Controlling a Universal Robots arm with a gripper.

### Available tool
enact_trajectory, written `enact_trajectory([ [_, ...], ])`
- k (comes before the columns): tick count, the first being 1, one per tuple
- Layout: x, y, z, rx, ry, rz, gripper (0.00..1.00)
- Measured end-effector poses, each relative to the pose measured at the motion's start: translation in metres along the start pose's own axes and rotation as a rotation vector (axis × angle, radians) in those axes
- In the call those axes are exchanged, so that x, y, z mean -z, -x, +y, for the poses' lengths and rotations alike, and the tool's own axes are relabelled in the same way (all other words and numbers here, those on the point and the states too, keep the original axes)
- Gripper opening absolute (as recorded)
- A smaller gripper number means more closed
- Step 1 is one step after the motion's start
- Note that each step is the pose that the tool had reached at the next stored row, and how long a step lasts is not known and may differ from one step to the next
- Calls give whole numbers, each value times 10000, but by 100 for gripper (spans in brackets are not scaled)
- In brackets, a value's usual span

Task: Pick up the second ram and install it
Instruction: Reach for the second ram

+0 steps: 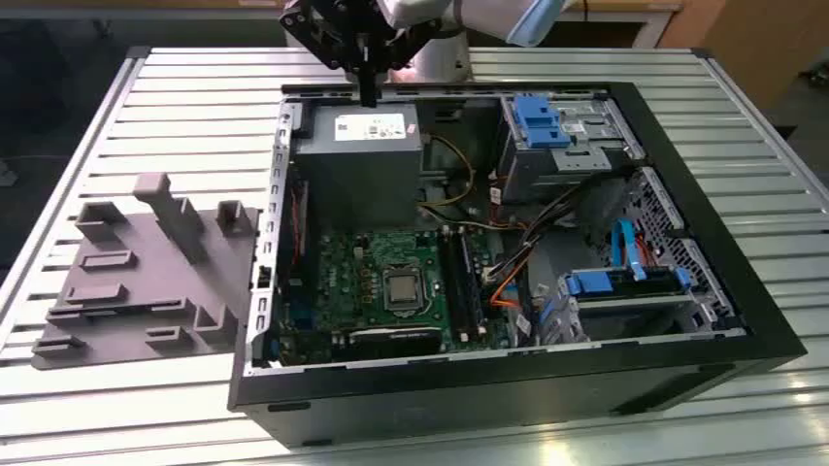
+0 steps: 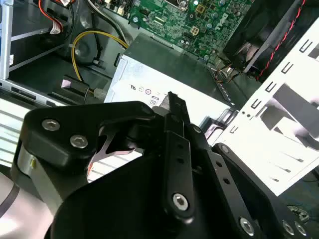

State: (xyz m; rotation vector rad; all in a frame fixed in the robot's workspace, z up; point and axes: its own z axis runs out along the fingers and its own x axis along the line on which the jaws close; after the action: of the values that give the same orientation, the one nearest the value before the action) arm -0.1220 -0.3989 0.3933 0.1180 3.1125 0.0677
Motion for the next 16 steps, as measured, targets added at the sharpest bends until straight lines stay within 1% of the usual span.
enact_trajectory([
  [6,0,-1,0,0,0,0,11],
  [16,1,-38,-3,0,0,0,11],
])
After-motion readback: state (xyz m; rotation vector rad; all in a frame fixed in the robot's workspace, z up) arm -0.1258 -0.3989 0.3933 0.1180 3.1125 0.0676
